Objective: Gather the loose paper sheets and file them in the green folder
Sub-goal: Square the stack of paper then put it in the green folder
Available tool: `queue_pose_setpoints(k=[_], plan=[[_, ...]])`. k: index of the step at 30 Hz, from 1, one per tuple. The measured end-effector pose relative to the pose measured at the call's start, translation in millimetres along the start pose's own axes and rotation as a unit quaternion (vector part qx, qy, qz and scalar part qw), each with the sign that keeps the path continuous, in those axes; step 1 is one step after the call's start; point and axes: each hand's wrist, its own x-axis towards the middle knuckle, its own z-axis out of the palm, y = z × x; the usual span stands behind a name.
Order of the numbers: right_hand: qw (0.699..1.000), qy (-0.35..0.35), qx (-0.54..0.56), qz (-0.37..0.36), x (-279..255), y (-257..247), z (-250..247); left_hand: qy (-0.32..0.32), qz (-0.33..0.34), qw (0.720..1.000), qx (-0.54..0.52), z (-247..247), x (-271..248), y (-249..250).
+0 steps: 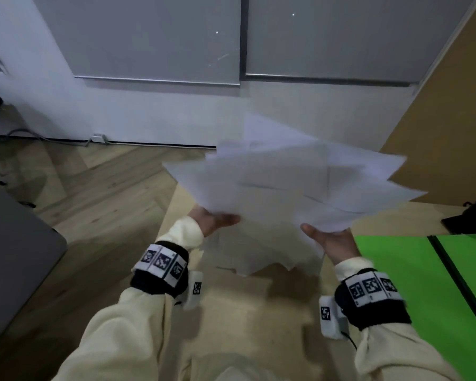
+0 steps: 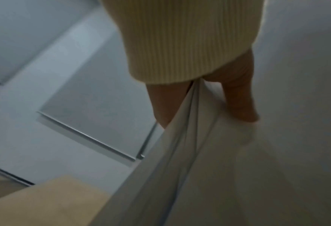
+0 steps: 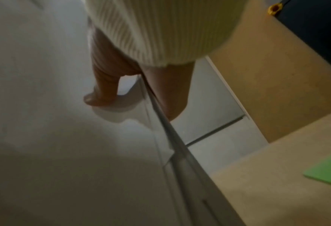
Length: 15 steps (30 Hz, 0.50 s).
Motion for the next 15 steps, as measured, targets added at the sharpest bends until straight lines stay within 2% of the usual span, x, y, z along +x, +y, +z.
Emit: queue_pose_setpoints(k=[1, 5, 8, 12, 15], plan=[[1.000, 0.002, 0.012, -0.002, -3, -3, 5, -0.003, 0.001, 1.000, 0.008, 5, -3, -2], [0.995, 0.007, 0.082, -0.051, -13, -33, 4, 0.054, 0.030, 0.998, -0.019, 11, -3, 9], [0.992, 0.000, 0.097, -0.080, -11, -41, -5, 0.052, 0.065, 0.996, -0.028, 6, 1, 18], [0.998, -0.023, 0.049, -0.022, -11, -20, -12, -0.026, 0.064, 0.997, 0.024, -2, -1, 18], [0.996, -0.091, 0.016, 0.010, -17, -4, -10, -0.063, 0.051, 0.985, 0.151, 1, -6, 19]])
